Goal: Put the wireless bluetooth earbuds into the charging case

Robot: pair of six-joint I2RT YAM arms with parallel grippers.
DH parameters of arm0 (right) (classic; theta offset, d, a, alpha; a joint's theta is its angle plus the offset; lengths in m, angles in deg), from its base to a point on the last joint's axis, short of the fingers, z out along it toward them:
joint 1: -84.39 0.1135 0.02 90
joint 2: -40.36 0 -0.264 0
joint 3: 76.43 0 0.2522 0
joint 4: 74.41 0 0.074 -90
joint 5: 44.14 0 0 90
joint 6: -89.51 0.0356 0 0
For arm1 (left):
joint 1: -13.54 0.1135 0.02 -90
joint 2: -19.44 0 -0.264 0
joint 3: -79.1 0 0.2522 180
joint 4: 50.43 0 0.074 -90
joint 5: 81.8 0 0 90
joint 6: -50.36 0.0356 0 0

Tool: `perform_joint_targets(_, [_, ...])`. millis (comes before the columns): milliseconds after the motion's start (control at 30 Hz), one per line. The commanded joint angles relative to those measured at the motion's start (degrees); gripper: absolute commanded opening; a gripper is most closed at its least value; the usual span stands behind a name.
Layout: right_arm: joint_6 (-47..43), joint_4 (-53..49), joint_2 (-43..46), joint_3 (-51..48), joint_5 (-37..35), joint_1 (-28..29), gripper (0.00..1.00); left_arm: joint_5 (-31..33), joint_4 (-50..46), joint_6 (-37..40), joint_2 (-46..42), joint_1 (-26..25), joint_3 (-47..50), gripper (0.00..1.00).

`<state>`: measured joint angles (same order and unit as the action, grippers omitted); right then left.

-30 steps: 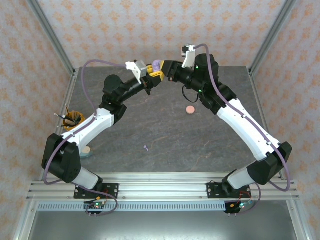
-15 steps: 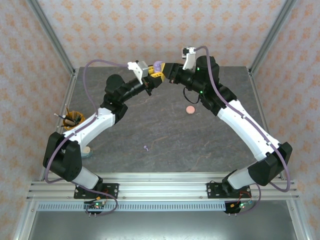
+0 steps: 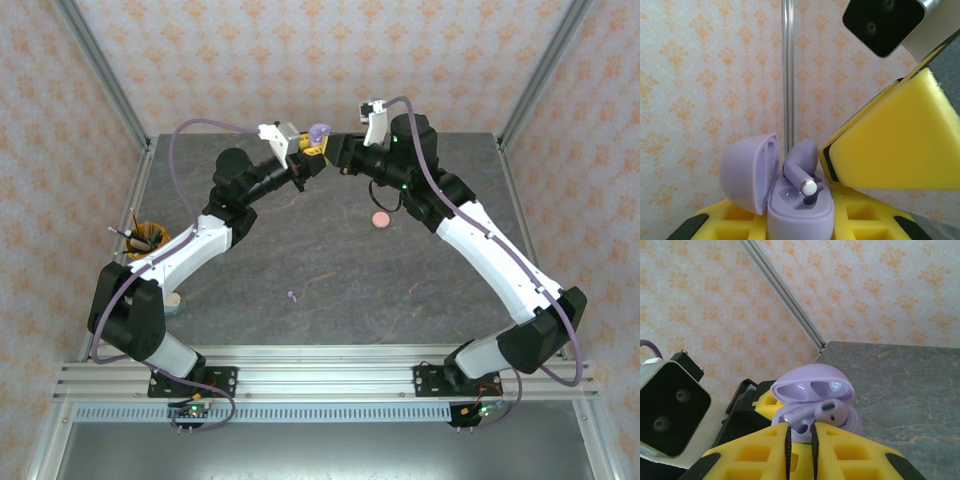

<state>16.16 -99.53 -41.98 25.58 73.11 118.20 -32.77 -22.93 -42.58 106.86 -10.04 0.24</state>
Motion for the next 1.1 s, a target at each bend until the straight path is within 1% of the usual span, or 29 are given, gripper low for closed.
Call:
perform_joint_targets(0, [-0.13,-4.45,-0.95,1.76,-1.4,0.41,0.23,-0.07,3.66,0.35,-0.96,-0.41,-1.93,0.0])
perform_joint_targets(167, [0.96,-4.2,-0.91,2.97,-0.66,-0.56,0.25,0.4,3.65,0.72,-1.12,-0.41,-0.83,0.0])
perform_joint_targets(300, [1.97,-3.76,0.74,2.95,-0.07,-1.08,0.27,0.85,4.37,0.31,-0.94,-0.38,0.14,0.0])
perform_joint_targets(500, [4.3,-3.91,4.39,1.68,-1.7,-1.88,0.4,0.73,3.86,0.34,-0.42,-0.4,1.53,0.0])
perform_joint_targets(800, [10.99,-0.71,8.3,-8.59,-1.96,-4.97,0.44,0.21,1.66,0.61,-1.1,-0.34,5.67,0.0])
perform_joint_targets(900, [12.08,-0.49,8.39,-10.08,-0.55,-4.97,0.45,0.01,1.51,0.09,-1.37,-0.41,7.25,0.0])
perform_joint_targets(1067, [14.77,1.41,7.13,-10.79,4.4,-4.97,0.45,0.18,2.15,-1.18,-1.55,-0.51,9.07,0.0])
